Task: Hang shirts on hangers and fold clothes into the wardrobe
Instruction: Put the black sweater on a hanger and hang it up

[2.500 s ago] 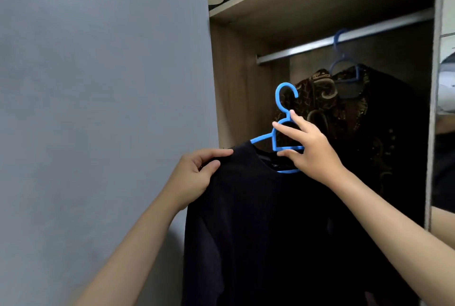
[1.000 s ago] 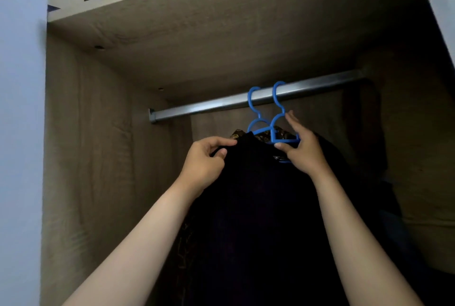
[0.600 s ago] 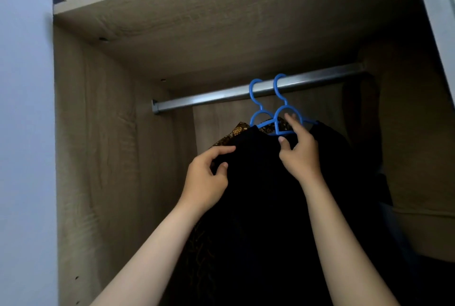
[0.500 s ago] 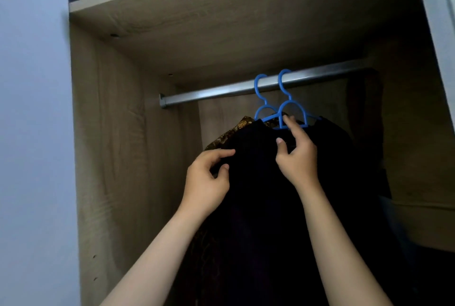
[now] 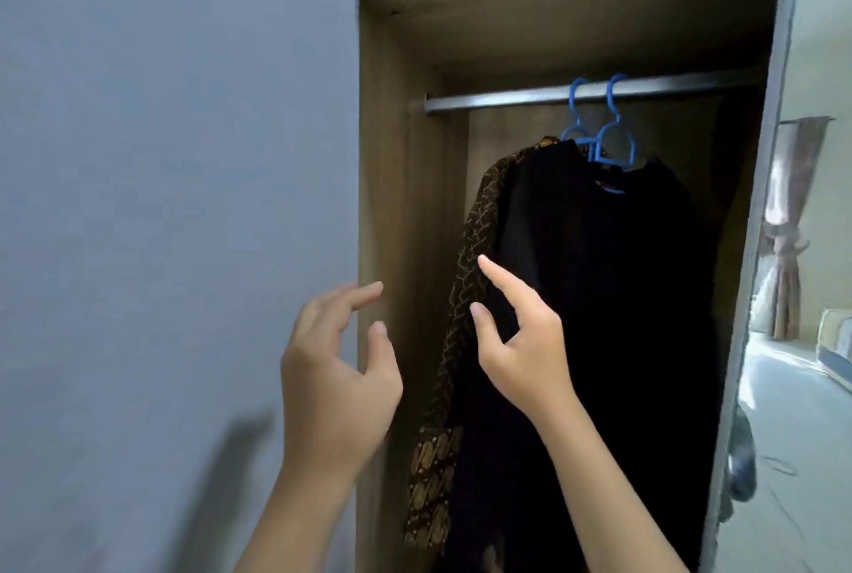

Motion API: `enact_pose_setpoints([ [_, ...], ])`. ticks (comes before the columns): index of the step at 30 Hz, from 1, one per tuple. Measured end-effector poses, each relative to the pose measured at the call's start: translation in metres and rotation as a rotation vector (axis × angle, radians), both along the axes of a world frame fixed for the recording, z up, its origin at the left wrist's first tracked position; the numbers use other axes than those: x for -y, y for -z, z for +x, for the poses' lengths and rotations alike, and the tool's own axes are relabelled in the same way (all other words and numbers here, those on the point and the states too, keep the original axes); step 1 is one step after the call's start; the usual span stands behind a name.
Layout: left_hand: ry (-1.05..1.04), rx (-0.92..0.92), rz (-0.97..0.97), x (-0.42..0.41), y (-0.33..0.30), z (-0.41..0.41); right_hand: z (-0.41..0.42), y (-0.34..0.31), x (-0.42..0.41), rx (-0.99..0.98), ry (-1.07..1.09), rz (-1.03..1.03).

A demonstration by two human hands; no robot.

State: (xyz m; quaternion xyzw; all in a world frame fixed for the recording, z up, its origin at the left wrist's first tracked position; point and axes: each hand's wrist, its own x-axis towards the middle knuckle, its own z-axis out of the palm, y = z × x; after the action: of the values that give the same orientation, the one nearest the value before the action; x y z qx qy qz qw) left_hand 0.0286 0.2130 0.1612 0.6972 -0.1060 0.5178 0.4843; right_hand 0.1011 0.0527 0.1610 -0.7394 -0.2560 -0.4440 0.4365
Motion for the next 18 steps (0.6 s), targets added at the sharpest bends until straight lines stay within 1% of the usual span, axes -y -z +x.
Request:
enact_pose_setpoints([
  [3,-0.181,0.011,0.006,-0.03,0.023,-0.067,-0.055,0.025,-0.049,-0.08,-0.143,-0.048],
  [6,-0.37,0.049,0.056,-0.056,0.036,-0.129,-0.104,0.039,-0.098,-0.065,-0.298,-0.05],
  [8,-0.454,0.104,0.081,-0.067,0.043,-0.152,-0.128,0.041,-0.123,-0.046,-0.382,-0.037],
  [10,-0.579,0.132,0.06,-0.086,0.051,-0.174,-0.152,0.041,-0.149,-0.04,-0.478,-0.038],
  [12,-0.675,0.125,0.005,-0.105,0.058,-0.189,-0.169,0.041,-0.171,-0.023,-0.557,-0.068],
  [13,-0.697,0.094,-0.018,-0.115,0.061,-0.194,-0.175,0.04,-0.18,-0.014,-0.592,-0.079],
  [14,-0.687,0.044,-0.038,-0.124,0.064,-0.196,-0.181,0.039,-0.188,-0.013,-0.62,-0.079],
  [15,-0.619,-0.01,-0.072,-0.131,0.066,-0.198,-0.185,0.037,-0.193,-0.022,-0.639,-0.075],
  [18,-0.237,-0.124,-0.298,-0.138,0.069,-0.2,-0.195,0.029,-0.198,-0.039,-0.667,-0.084],
])
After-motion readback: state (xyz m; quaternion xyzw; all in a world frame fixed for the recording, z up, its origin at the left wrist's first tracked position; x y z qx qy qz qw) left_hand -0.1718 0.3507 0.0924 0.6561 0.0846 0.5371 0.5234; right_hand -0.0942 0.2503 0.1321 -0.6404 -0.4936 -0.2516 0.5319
